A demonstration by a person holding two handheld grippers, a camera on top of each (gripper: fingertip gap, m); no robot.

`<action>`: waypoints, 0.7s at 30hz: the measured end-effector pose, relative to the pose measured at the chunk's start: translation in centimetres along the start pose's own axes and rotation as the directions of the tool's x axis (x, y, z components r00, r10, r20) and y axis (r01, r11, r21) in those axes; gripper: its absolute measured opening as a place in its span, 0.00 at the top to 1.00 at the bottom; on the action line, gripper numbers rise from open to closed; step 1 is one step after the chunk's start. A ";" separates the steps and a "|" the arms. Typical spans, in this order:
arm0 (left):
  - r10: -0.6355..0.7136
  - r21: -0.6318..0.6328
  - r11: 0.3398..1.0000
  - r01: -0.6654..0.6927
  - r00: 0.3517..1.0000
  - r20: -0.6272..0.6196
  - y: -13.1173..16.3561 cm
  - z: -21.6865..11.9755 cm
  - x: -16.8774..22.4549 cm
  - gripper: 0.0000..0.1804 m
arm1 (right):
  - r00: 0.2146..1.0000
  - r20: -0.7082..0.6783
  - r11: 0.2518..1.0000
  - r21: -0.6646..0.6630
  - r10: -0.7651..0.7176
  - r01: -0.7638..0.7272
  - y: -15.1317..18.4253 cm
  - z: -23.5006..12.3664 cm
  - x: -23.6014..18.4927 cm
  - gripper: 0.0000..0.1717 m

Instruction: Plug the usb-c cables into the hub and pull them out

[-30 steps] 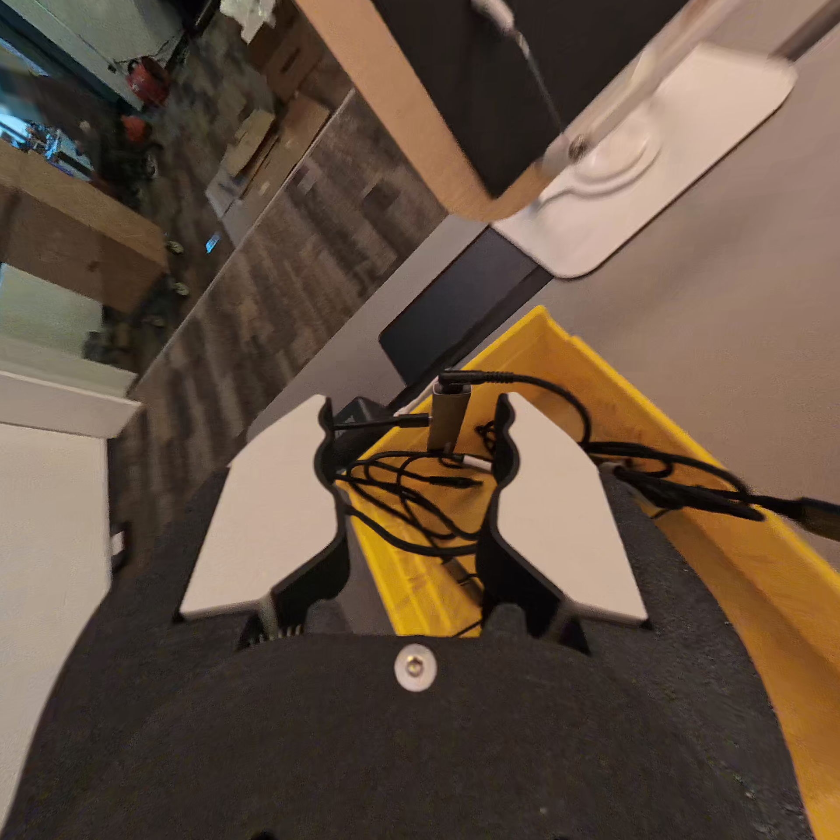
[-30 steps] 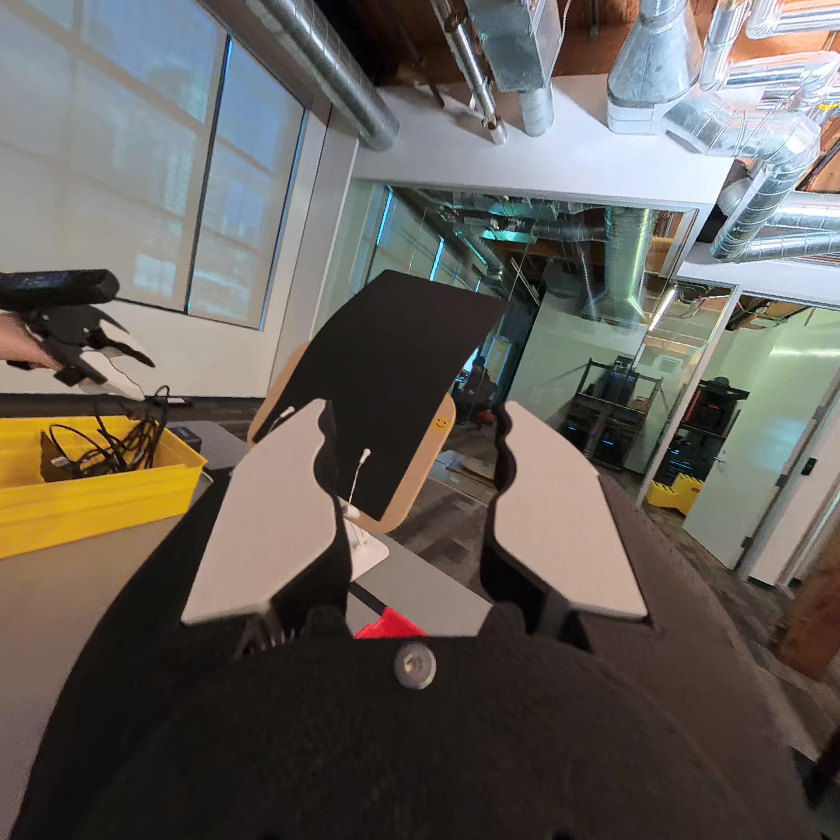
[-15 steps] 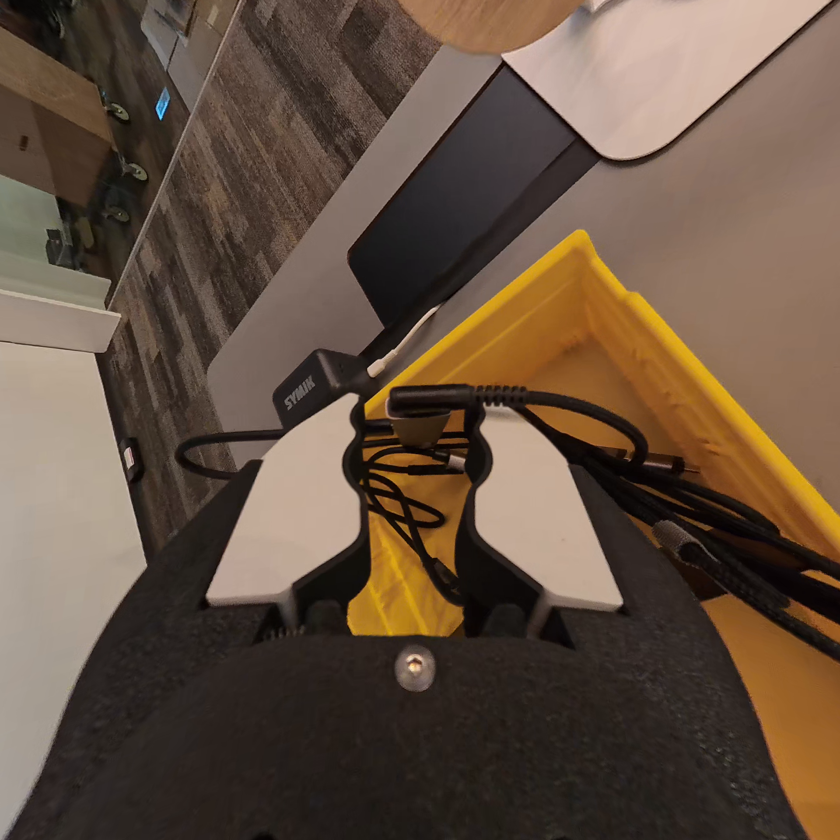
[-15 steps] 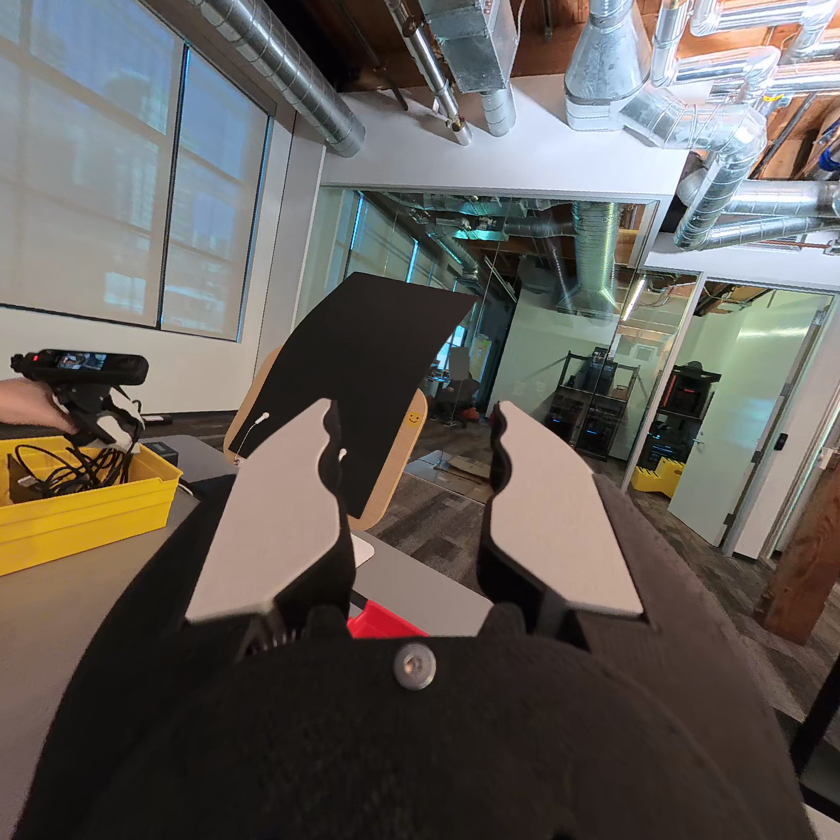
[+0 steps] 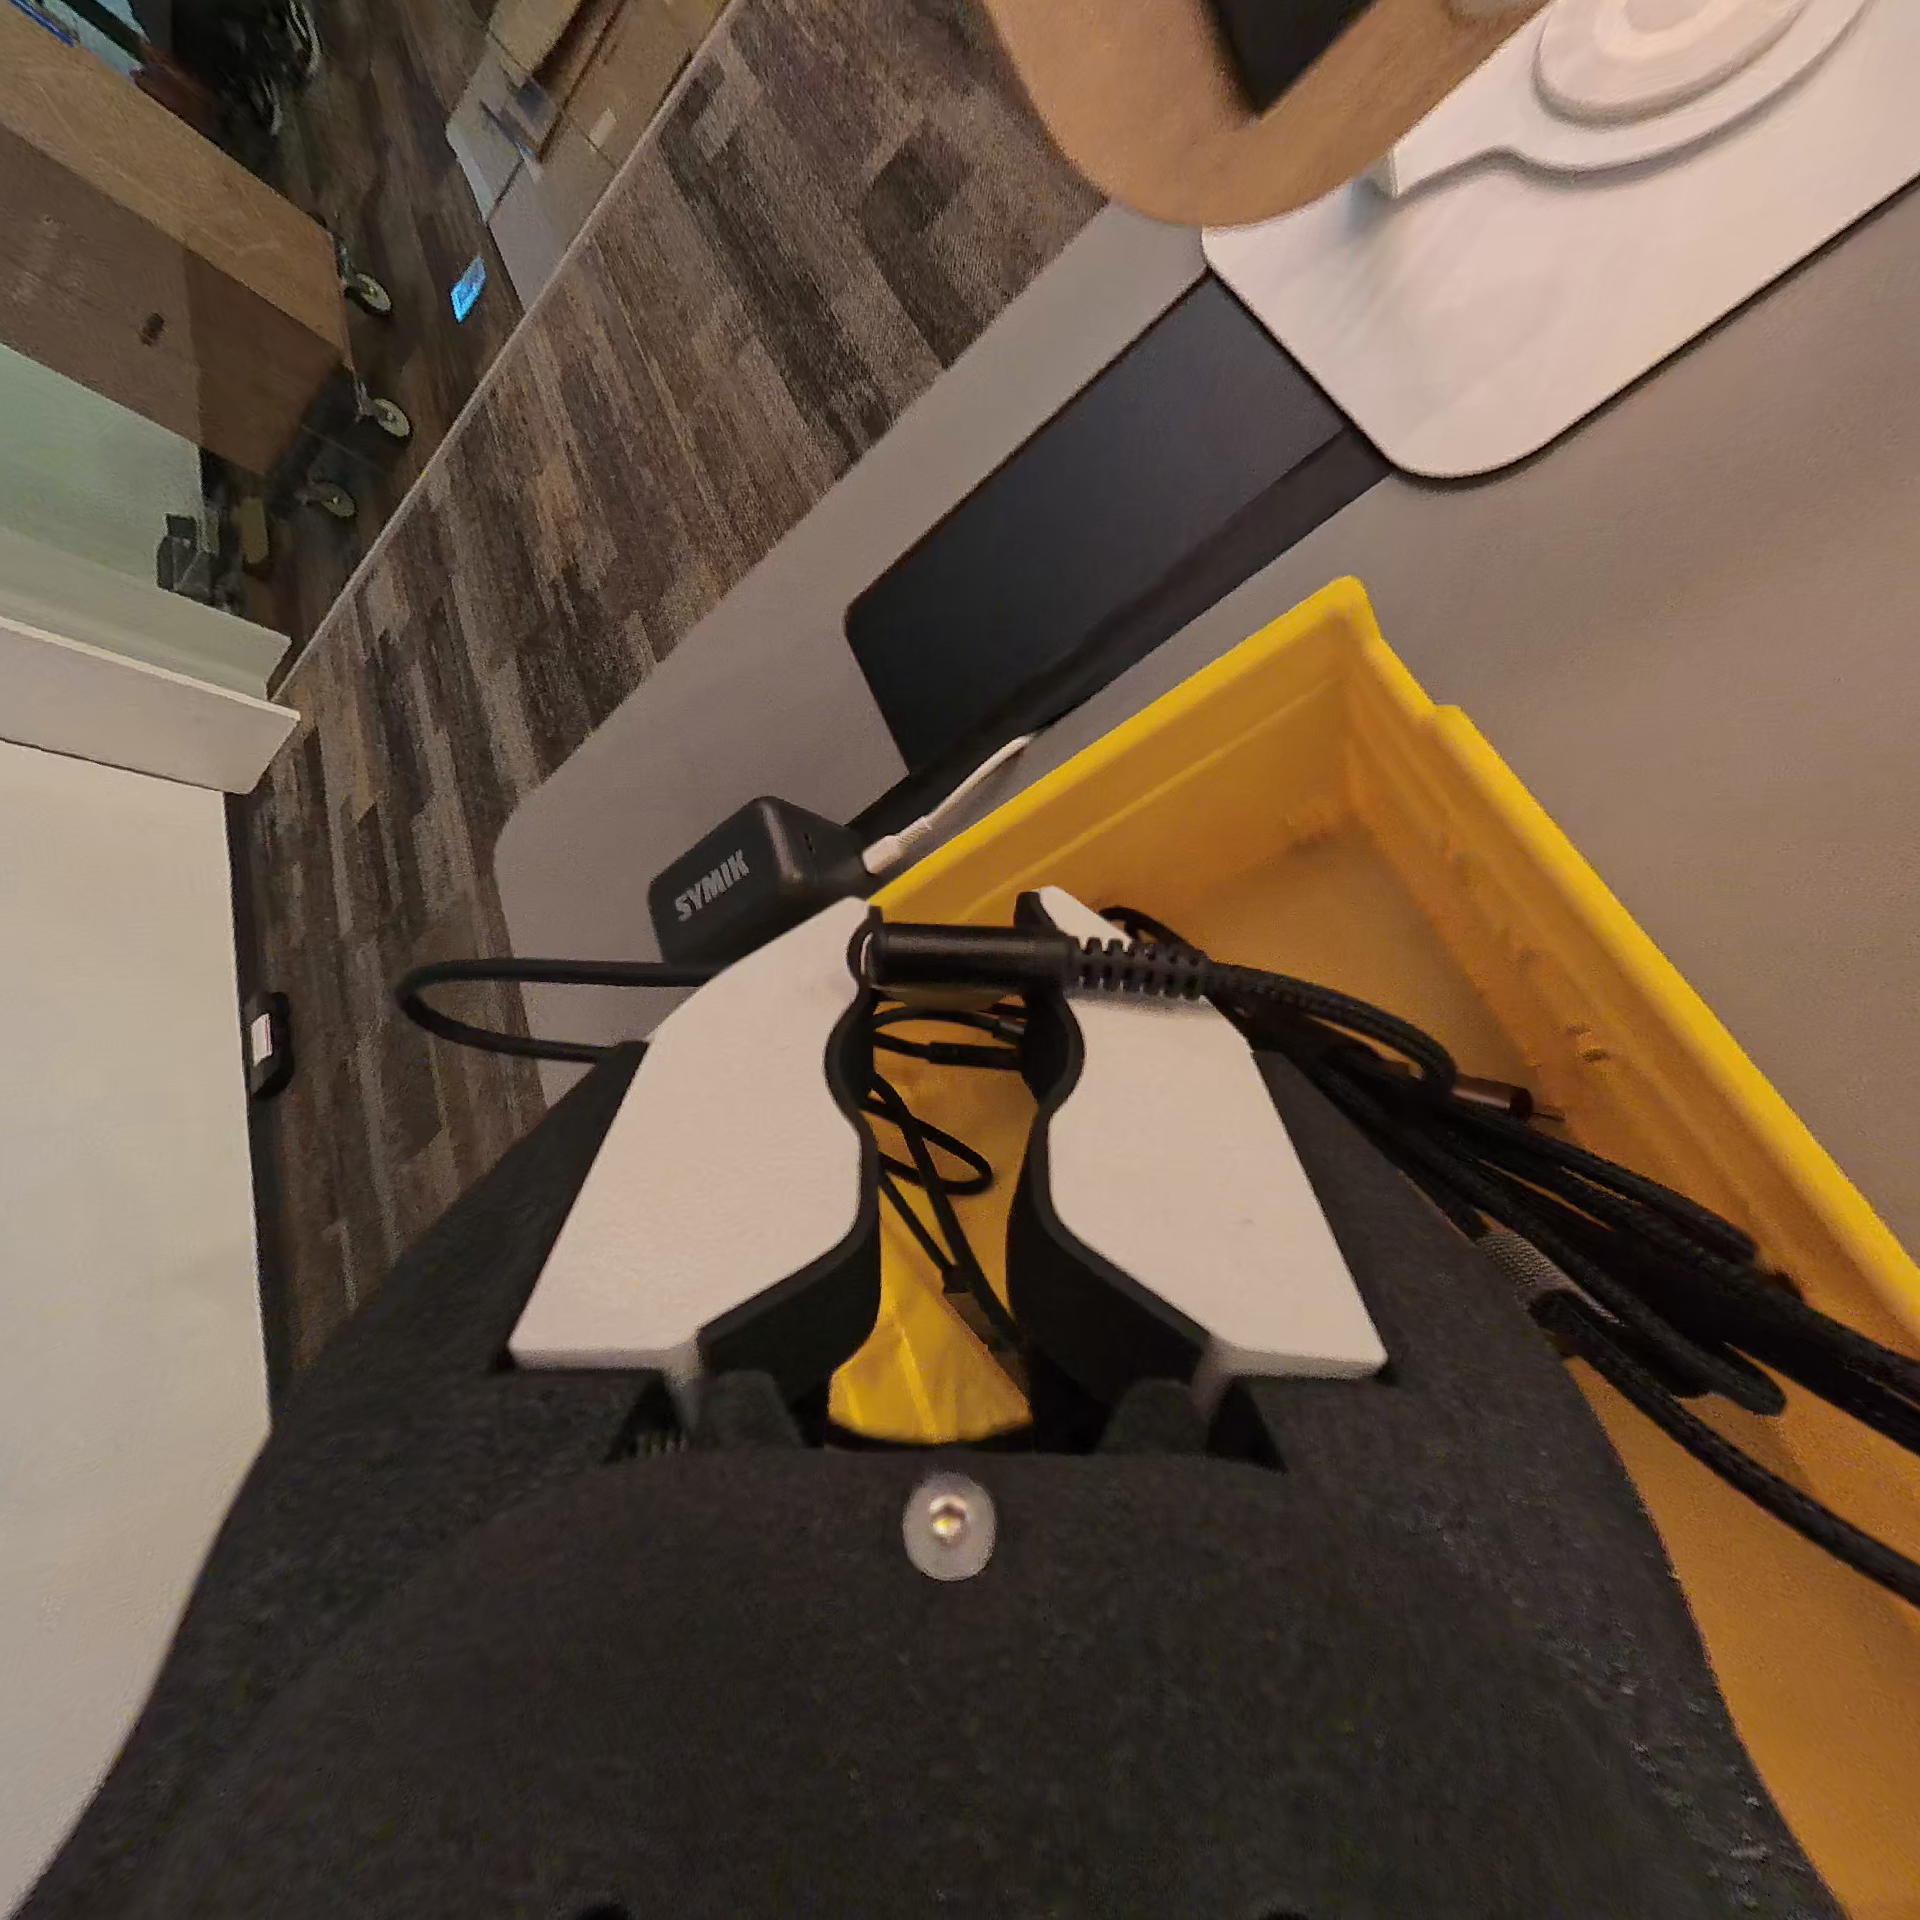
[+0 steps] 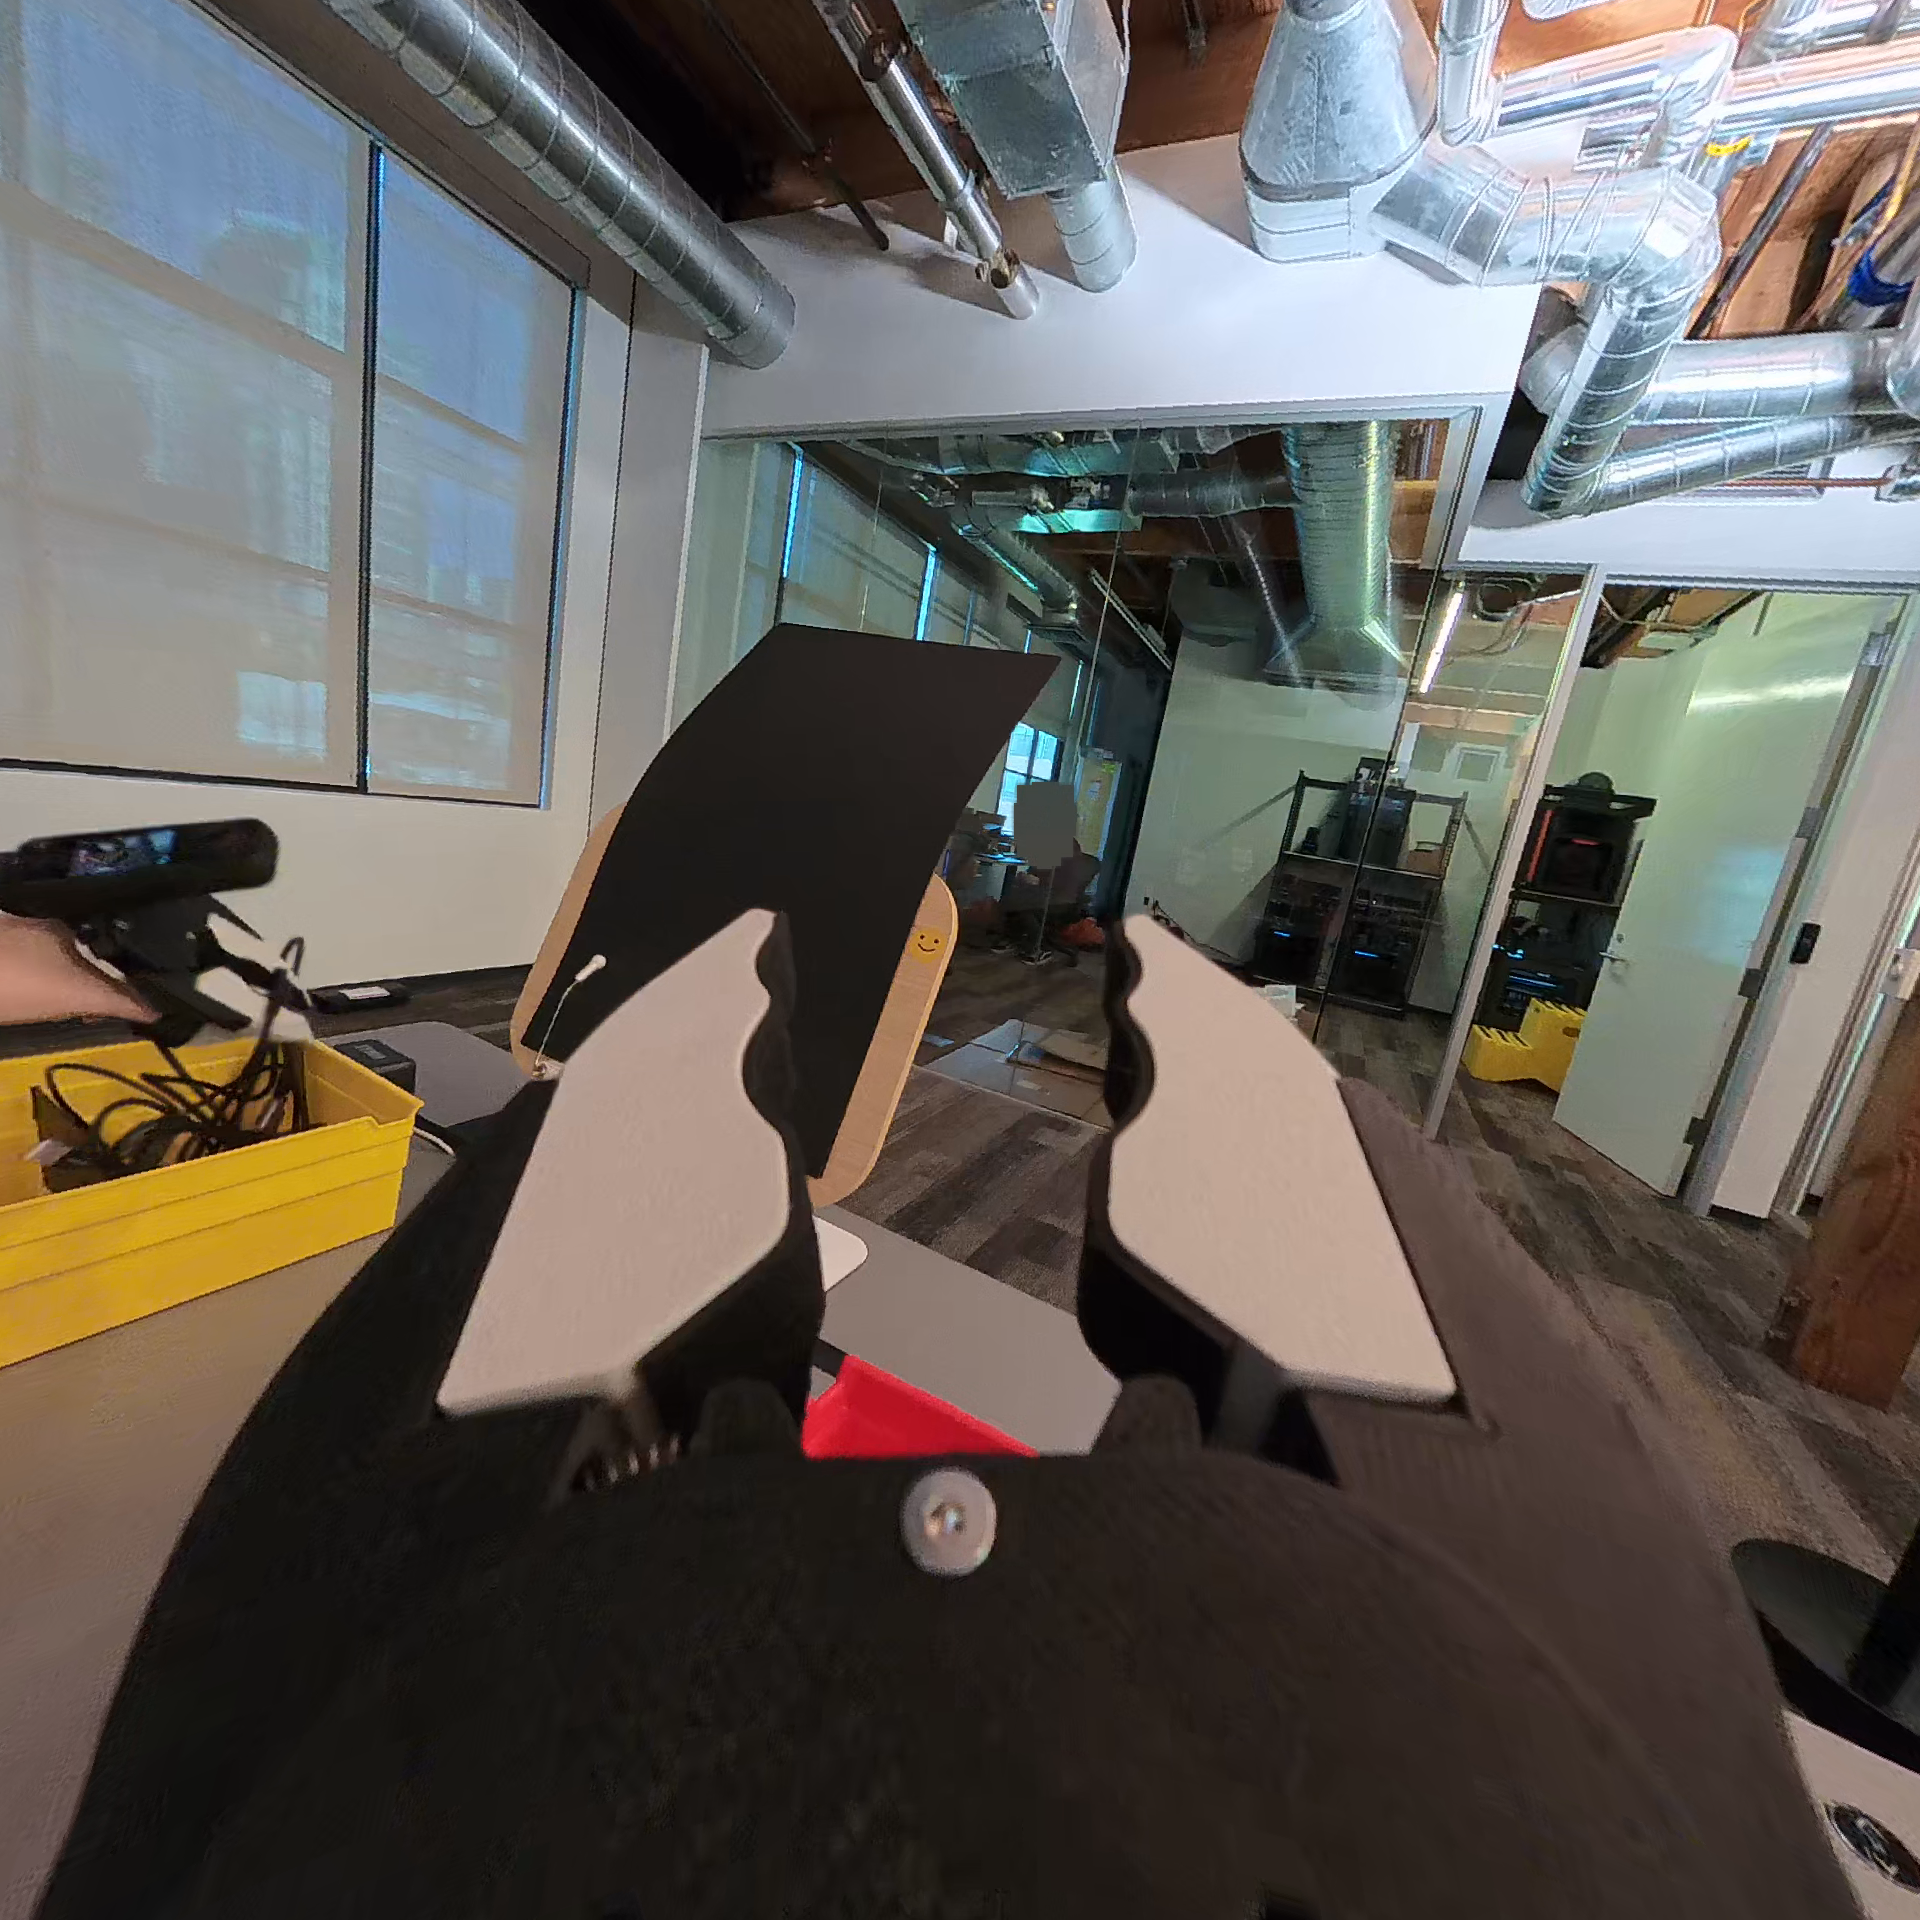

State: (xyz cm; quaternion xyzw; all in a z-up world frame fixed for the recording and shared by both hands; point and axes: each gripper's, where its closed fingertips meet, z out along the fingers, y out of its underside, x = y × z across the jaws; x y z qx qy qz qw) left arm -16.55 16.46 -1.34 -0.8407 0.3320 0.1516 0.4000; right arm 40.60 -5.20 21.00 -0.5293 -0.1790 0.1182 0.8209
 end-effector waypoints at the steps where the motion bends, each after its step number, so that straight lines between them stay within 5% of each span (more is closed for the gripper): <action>1: -0.007 0.020 1.000 0.007 1.000 0.008 -0.3 -0.6 -0.3 0.87 | 1.000 -0.004 1.000 -0.004 0.001 -0.001 0.1 -0.1 0.2 0.66; 11: -0.092 0.141 0.986 0.085 0.995 0.038 -4.9 -7.2 -3.2 0.87 | 0.999 -0.016 0.998 0.036 0.045 -0.044 -0.6 -1.2 1.2 0.68; 21: -0.267 0.223 0.935 0.276 0.961 -0.067 -9.8 -12.4 -4.2 0.87 | 0.997 -0.005 0.997 0.033 0.076 -0.076 -0.3 -1.3 1.4 0.69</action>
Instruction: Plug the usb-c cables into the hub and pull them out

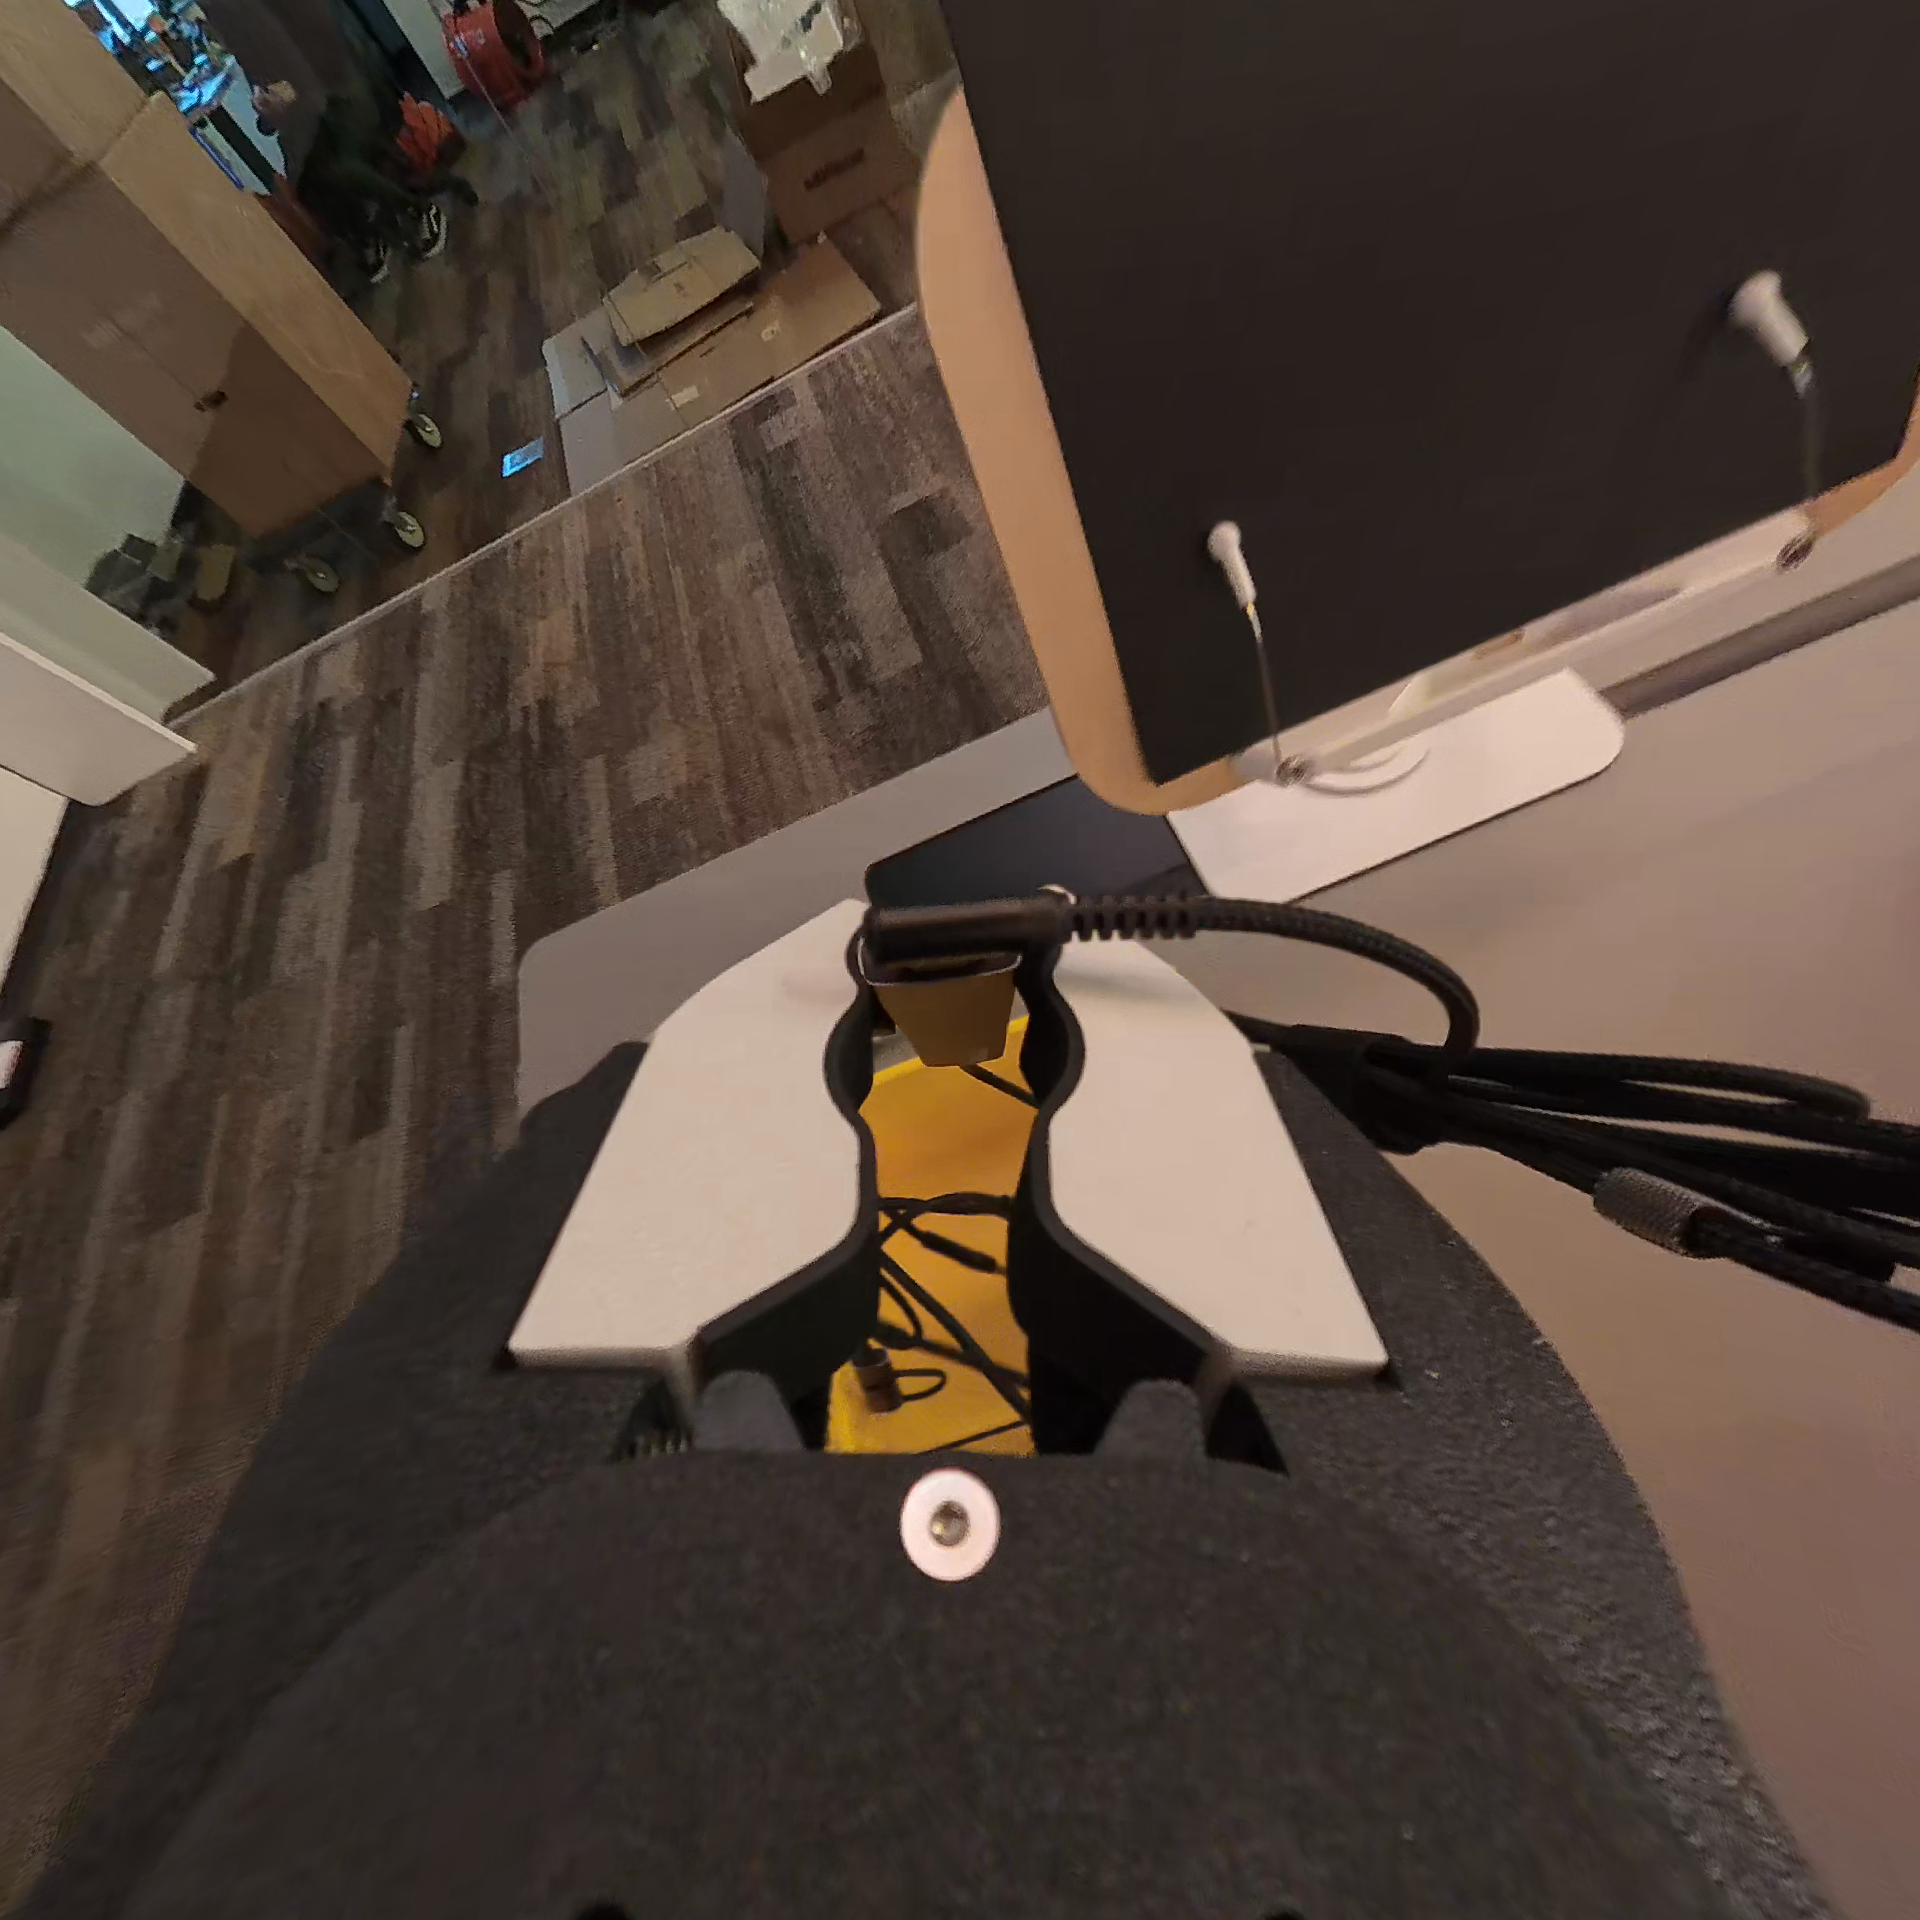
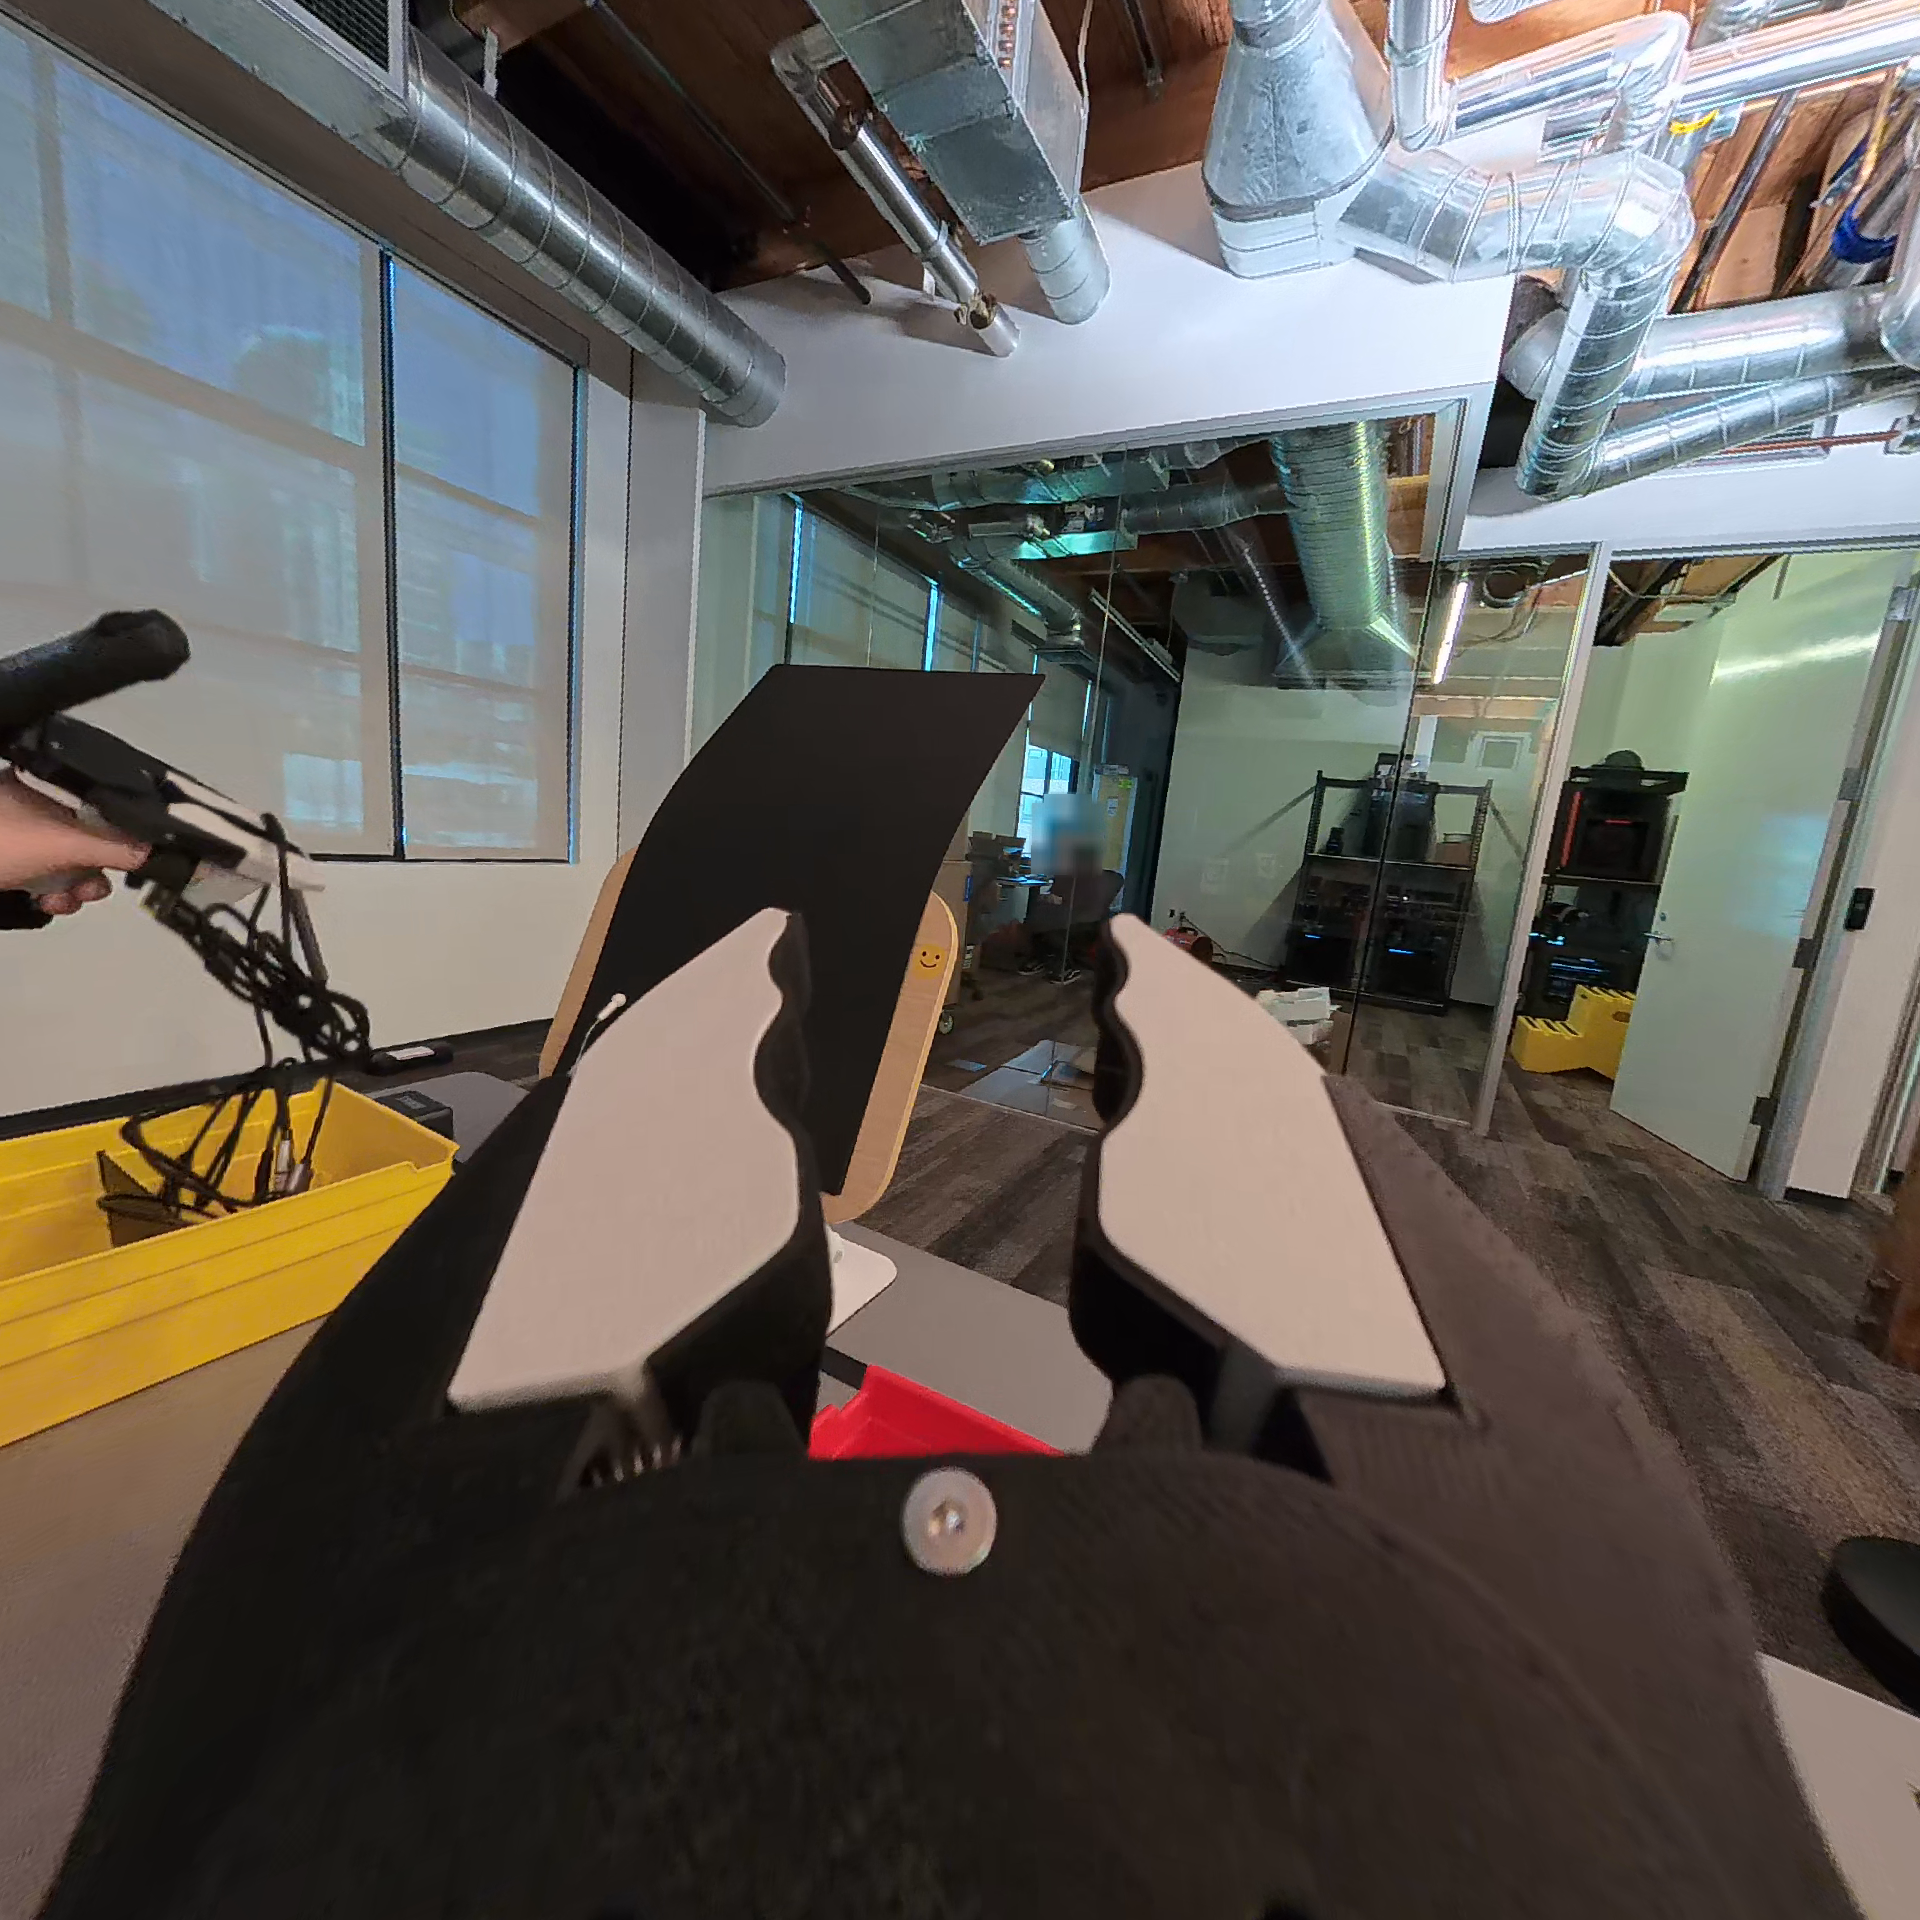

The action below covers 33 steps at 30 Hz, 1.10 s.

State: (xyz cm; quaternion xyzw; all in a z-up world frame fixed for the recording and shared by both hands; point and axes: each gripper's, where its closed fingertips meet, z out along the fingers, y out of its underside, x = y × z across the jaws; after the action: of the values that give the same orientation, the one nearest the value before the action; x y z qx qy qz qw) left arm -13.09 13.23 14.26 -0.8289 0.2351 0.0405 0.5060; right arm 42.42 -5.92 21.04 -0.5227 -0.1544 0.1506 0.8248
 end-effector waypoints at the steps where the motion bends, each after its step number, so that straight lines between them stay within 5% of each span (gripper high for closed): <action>1: -0.025 0.015 1.000 0.025 1.000 -0.009 -0.6 -0.3 0.0 0.87 | 1.000 0.002 1.000 -0.002 0.001 -0.001 0.1 0.0 0.0 0.69; 15: -0.196 0.124 0.971 0.207 0.976 -0.091 -5.8 -3.6 -0.4 0.87 | 1.000 0.024 0.997 -0.071 0.010 -0.008 1.8 1.1 -0.5 0.70; 23: -0.322 0.060 0.936 0.347 0.911 -0.256 -3.6 -2.6 1.7 0.87 | 0.994 0.108 0.990 -0.135 -0.012 0.027 3.5 3.3 -3.7 0.70; 33: -0.262 0.020 0.959 0.284 0.906 -0.334 3.2 -1.1 6.0 0.87 | 0.923 0.380 0.984 -0.176 0.062 0.006 5.5 6.7 -13.0 0.70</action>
State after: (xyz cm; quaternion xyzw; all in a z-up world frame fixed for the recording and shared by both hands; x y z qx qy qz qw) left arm -9.35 8.99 10.34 -0.8309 0.1988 -0.1769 0.4886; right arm 27.38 -3.56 17.48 -0.5551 -0.3180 0.2480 0.7275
